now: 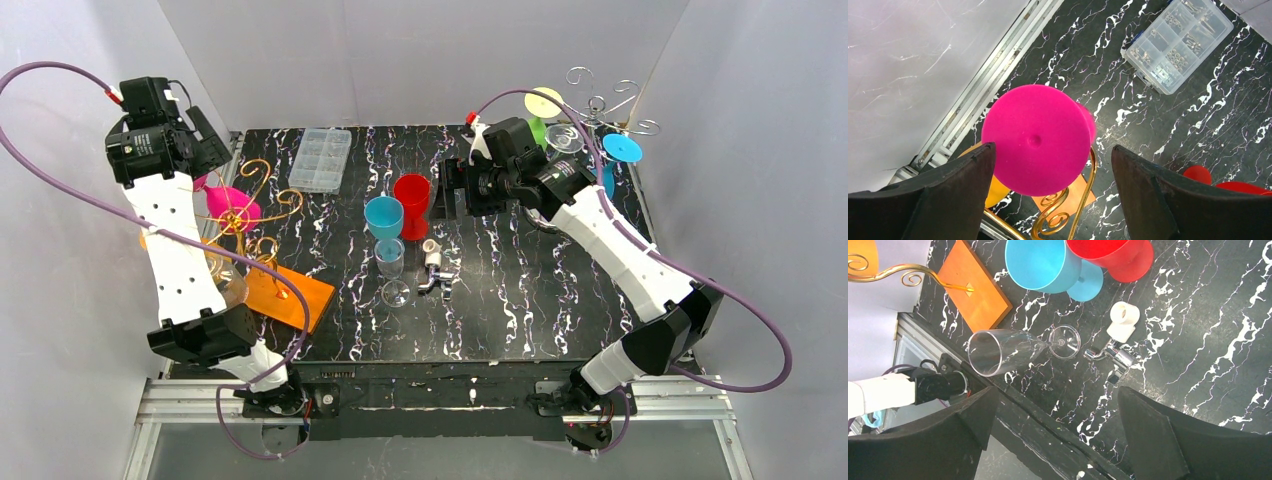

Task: Take the wine glass off the wine glass rack
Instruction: Pick up the wine glass from the wine rack.

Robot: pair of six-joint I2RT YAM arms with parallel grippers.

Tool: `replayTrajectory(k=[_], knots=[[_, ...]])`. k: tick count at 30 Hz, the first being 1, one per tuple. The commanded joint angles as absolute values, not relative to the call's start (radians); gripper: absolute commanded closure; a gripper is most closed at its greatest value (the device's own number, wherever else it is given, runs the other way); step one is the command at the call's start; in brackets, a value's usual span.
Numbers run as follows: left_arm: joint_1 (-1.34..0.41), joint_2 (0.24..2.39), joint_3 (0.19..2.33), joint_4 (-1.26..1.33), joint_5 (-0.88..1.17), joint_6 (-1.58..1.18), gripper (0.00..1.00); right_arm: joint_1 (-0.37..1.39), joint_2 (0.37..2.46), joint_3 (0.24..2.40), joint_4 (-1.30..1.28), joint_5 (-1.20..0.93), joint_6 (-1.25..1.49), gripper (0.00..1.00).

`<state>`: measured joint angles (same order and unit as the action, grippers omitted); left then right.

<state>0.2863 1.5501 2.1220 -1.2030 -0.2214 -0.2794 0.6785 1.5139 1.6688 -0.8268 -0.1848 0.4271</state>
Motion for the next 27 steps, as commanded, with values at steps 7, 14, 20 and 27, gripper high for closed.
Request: replayTrajectory(k=[7, 14, 20, 27], knots=[[0.293, 1.546, 2.135, -1.208, -0.214, -0.276, 0.21, 0.684, 1.508, 1.664, -0.782, -0.182, 0.402, 0.02], [0.293, 1.511, 2.112, -1.21, -0.235, -0.277, 0.12, 0.689, 1.506, 1.66, -0.78, -0.179, 0.402, 0.02], [0.293, 1.484, 2.1, -1.215, -0.254, -0.28, 0.08, 0.692, 1.509, 1.661, -0.781, -0.178, 0.401, 0.02], [0.293, 1.47, 2.096, -1.212, -0.272, -0.283, 0.06, 0.695, 1.511, 1.658, -0.779, -0.176, 0.399, 0.02]])
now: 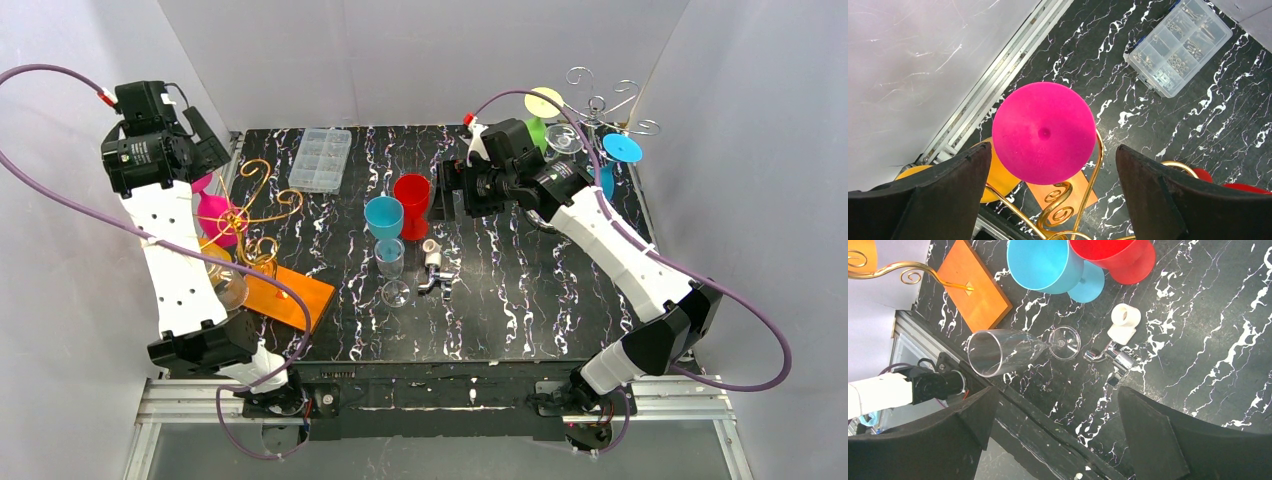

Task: Take the wine glass off the wine glass rack
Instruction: Pick up the wine glass from the wine rack.

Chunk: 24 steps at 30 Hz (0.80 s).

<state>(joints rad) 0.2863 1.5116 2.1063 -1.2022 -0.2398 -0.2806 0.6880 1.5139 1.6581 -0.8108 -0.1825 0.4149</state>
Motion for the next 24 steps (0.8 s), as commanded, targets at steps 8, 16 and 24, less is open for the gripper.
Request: replayTrajectory(k=[8, 16, 24], knots=[[0.293, 1.489, 2.075, -1.191, -0.263, -0.281, 0.02, 0.696, 1.516, 1.657, -0.778, -0.177, 0.397, 0.02], [0.294, 1.524, 2.09, -1.177, -0.252, -0.293, 0.03, 0.7, 1.517, 1.657, -0.779, -0.17, 0.39, 0.02], [0.295, 1.551, 2.107, -1.163, -0.252, -0.298, 0.08, 0.706, 1.517, 1.657, -0.779, -0.165, 0.387, 0.02]])
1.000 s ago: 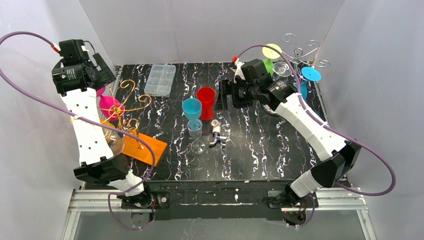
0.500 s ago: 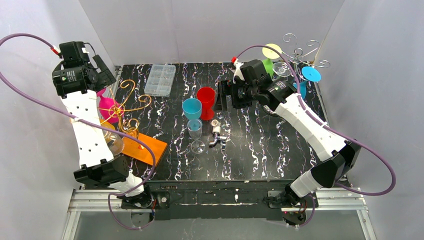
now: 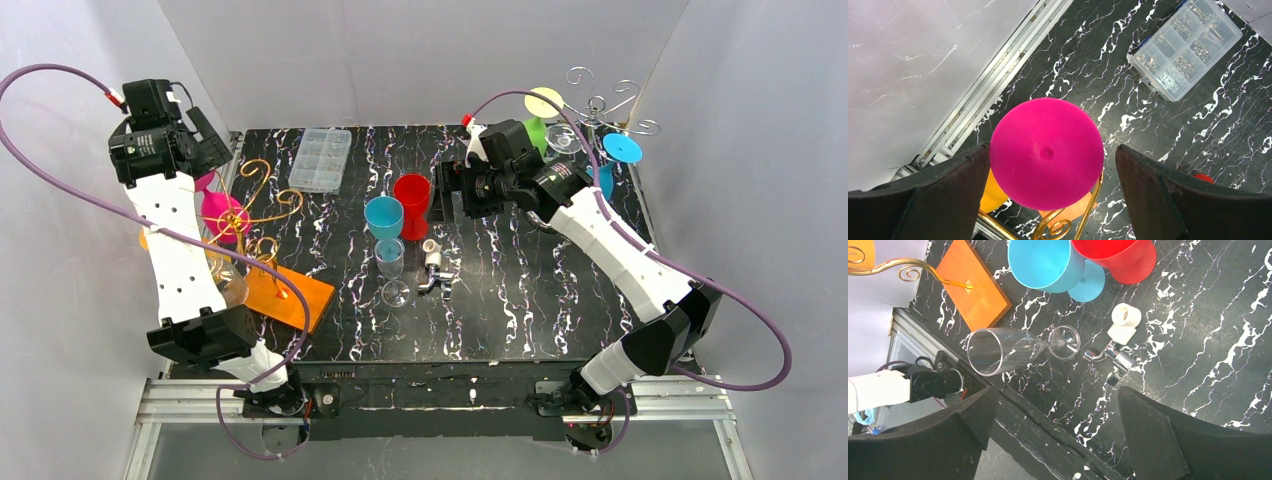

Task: Take the wine glass off the wine glass rack
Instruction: Pick up the wine glass from the wine rack.

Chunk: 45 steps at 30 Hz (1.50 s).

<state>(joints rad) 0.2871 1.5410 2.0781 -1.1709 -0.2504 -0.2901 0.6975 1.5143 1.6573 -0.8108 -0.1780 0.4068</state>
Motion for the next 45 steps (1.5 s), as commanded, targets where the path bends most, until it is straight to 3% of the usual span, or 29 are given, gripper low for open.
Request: replayTrajectory(k=[1, 8, 20, 45], knots=[[0.295, 1.556, 2.111, -1.163, -0.253, -0.299, 0.08, 0.706, 1.517, 1.657, -0.78, -0.166, 0.387, 0.02], [0.296, 1.575, 2.129, -1.16, -0.232, -0.302, 0.19, 0.707, 1.518, 1.658, -0.78, -0.163, 0.385, 0.02], [0.297, 1.556, 2.144, -1.165, -0.176, -0.289, 0.49, 0.709, 1.522, 1.658, -0.78, -0.158, 0.386, 0.02], [0.276, 1.45, 2.066, -1.192, -0.135, -0.27, 0.57, 0.718, 1.539, 1.666, -0.782, -0.161, 0.387, 0.02]])
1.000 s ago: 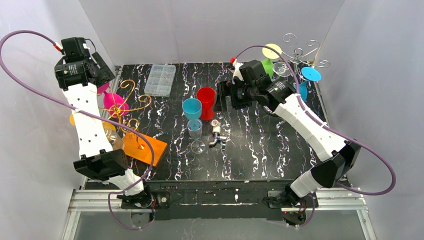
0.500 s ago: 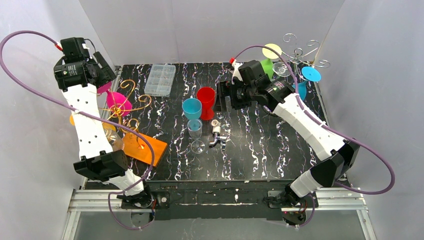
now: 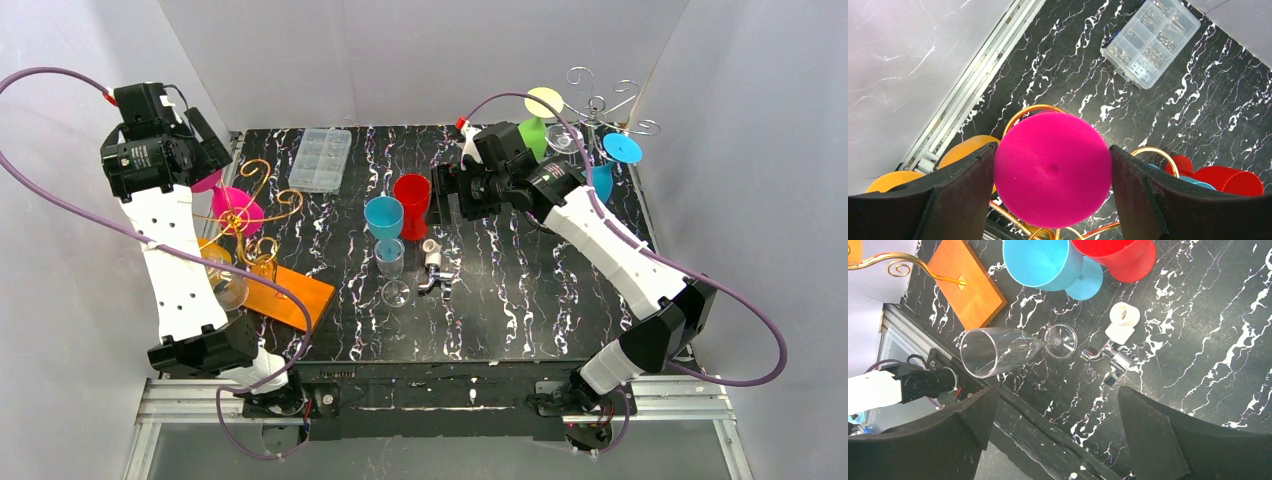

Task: Take the wine glass off the wine glass rack
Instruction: Pick up the wine glass from the wine rack.

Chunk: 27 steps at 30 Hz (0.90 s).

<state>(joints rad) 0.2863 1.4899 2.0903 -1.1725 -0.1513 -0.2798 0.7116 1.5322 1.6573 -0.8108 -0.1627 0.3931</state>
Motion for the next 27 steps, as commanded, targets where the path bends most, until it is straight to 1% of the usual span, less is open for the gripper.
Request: replayTrajectory(k=[1, 4, 27], knots=[[0.274, 1.447, 2.061, -1.192, -0.134, -0.271, 0.58, 0.718, 1.54, 1.666, -0.782, -0.161, 0.387, 0.02], [0.269, 1.436, 2.056, -1.197, -0.138, -0.271, 0.59, 0.719, 1.539, 1.665, -0.782, -0.16, 0.387, 0.01], [0.269, 1.368, 2.046, -1.22, -0.304, -0.24, 0.6, 0.73, 1.546, 1.657, -0.786, -0.155, 0.386, 0.02]])
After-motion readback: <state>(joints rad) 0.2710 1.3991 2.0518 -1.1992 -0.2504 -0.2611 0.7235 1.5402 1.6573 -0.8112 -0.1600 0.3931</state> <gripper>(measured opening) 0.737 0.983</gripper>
